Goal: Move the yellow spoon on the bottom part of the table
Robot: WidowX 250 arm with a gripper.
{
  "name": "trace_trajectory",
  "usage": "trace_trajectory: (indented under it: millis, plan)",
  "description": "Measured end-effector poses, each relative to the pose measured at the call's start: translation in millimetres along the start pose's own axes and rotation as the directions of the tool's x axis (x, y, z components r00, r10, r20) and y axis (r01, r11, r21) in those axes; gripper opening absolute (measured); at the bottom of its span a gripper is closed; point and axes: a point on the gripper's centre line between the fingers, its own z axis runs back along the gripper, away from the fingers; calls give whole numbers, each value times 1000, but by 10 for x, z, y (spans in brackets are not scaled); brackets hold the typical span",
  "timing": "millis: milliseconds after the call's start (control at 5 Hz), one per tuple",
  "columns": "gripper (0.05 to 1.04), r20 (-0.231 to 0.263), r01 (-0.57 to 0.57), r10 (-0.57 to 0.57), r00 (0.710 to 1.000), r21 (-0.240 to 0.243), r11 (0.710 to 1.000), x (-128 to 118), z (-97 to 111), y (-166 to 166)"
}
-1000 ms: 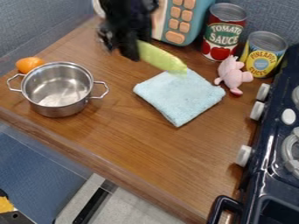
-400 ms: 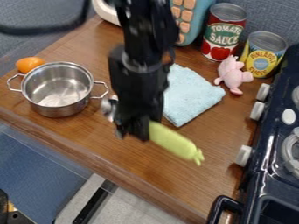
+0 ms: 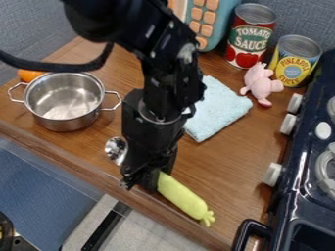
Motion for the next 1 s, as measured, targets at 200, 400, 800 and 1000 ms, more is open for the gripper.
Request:
trace_trajectory:
  millis: [200,400,800,1000]
  plan:
    - [689,-3,-26,26,1000,12,1000,18,-14,-16]
    - [959,-4,-44,44,999,4,999,35,46,-31]
    - [1001,-30,-30,27,999,-97,995,19,427,-112]
    - [1001,-43,7,-12,999,-108,994,90,537,-137]
